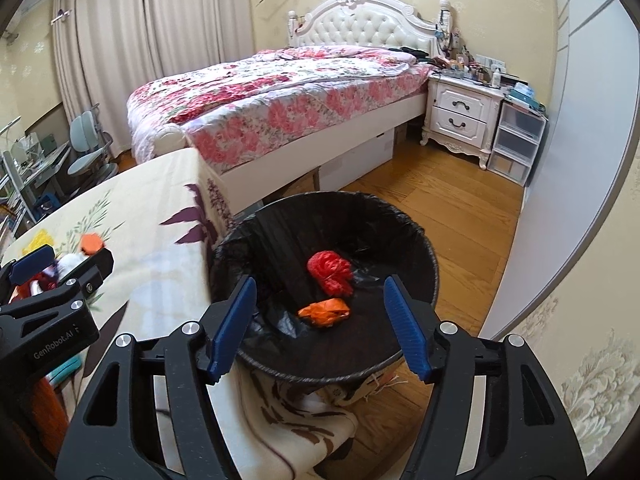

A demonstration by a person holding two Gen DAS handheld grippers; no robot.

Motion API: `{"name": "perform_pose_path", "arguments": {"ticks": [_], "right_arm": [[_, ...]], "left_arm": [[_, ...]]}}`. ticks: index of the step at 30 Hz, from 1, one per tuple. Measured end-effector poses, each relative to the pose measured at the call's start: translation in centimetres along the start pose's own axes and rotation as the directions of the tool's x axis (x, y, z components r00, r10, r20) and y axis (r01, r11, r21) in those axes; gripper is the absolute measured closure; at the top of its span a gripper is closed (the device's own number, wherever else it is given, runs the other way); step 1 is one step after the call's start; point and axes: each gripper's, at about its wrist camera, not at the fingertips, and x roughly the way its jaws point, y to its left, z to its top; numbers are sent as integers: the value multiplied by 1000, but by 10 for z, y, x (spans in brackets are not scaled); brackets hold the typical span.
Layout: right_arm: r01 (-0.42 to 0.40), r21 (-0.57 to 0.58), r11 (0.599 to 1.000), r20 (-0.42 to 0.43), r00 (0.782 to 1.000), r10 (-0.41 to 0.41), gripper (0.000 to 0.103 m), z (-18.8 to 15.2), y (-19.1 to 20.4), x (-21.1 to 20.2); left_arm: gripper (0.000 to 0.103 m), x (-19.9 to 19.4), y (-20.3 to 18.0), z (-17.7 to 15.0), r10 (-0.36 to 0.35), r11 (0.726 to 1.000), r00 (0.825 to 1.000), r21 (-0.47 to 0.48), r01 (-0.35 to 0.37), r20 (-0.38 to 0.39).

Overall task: Collect trash
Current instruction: 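Reach the right gripper to the teal-capped white marker and grasp it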

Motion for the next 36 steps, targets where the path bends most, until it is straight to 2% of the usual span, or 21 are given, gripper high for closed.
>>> {"name": "perform_pose_path", "arguments": {"ticks": [6, 13, 22, 28, 30, 36], "right_arm": [[-48, -44, 998, -15, 999, 48, 38, -17, 32, -16], [-131, -147, 980, -73, 990, 122, 38, -41, 85, -27], [-216, -286, 934, -157, 972, 176, 38, -61, 152, -29], [-218, -329, 919, -208, 966, 154, 38, -68, 176, -17], [-212, -322, 923, -207, 967, 149, 34, -64, 178, -14], [-169, -319, 933, -184, 976, 114, 34, -47, 188, 5]], "left_arm": [[13, -22, 41, -21, 54, 998, 999, -36, -54, -4], [13, -45, 99, -51, 133, 987, 991, -90, -134, -23], [13, -57, 177, -88, 248, 950, 965, -174, -260, -89], [13, -63, 212, -107, 286, 926, 950, -221, -307, -124], [13, -64, 219, -110, 287, 921, 949, -236, -310, -129], [13, -61, 226, -112, 277, 919, 951, -253, -303, -136]]}}
